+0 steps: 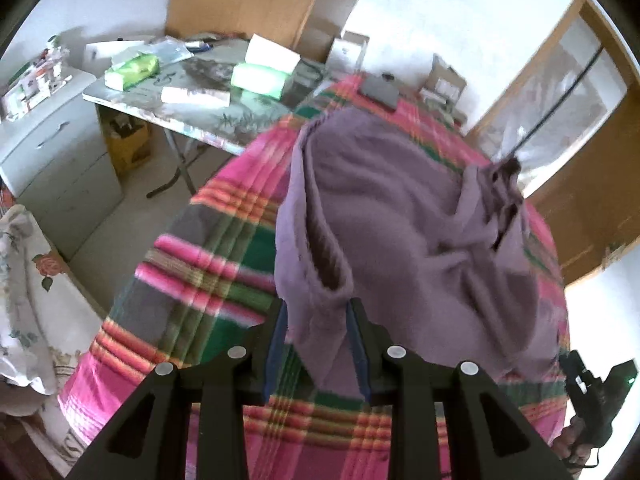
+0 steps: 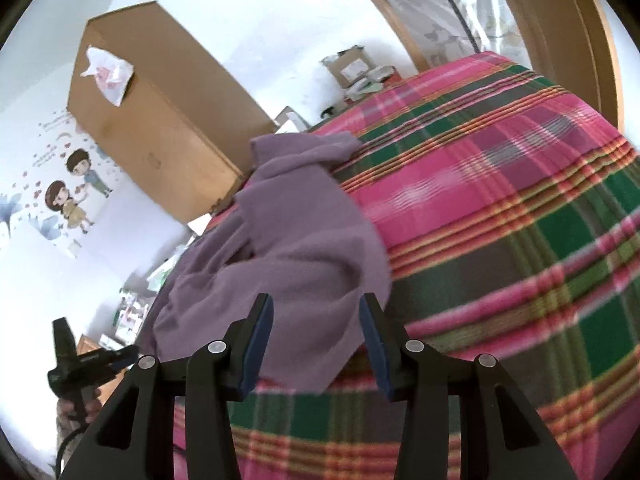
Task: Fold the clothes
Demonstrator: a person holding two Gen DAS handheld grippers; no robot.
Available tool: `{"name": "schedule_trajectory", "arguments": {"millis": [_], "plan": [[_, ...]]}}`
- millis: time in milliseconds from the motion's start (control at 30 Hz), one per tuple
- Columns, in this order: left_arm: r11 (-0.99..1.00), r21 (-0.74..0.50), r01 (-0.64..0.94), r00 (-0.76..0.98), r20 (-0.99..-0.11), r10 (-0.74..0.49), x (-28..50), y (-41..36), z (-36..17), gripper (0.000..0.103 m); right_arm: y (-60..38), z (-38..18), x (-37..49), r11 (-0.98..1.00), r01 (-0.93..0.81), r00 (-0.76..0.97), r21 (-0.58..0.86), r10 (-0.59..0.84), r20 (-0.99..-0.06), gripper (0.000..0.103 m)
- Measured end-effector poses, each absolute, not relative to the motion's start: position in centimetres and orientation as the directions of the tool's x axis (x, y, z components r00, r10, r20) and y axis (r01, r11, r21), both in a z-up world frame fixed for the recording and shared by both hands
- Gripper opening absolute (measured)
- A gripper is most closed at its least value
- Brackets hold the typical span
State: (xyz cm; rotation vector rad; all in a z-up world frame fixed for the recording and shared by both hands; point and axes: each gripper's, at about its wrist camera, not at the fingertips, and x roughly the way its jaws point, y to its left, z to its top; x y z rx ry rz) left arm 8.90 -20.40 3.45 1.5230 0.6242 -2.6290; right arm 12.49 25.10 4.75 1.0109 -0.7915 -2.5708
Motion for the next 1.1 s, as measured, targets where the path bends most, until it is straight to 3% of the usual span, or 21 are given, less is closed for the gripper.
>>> {"name": "schedule_trajectory", "arguments": {"millis": [300,467,633,933,1100], "plan": [[-0.900,-0.348,0.261,-0.520,-0.837,0.173,10.1,-20.5,1.8,0.033,19.3,4.2,14.6,-0.862,0.122,-0.669,0.492,-0.437,-0.601,0.047],[-0.882,-0.386,0.270,-0.540,-0.819,0.193,9.3,-20.1,3.0,0.036,17.3,3.2,14.5,-0.844,0.142,-0.634,0.517,-0.478,-0.608,0.047],[-0.908,-0.323,0.266,-0.525,-0.839,0.144,8.0,-19.5,4.0,0.039,16.0,3.1,14.6,-0.841,0.165,-0.631,0.514,-0.491,-0.601,0.047],[-0.870,-0.293,0.397,-0.454,-0.886,0.091,5.6,-22.1,1.9,0.039,15.2,2.9,14.4,-0.844,0.182,-0.619,0.504,-0.497,-0.608,0.047],[-0.834,-0.345,0.430,-0.461,-0.878,0.126,6.0,-23.9,0.8,0.024,15.9,2.5,13.9,-0.852,0.142,-0.630,0.504,-0.470,-0.618,0.047]]}}
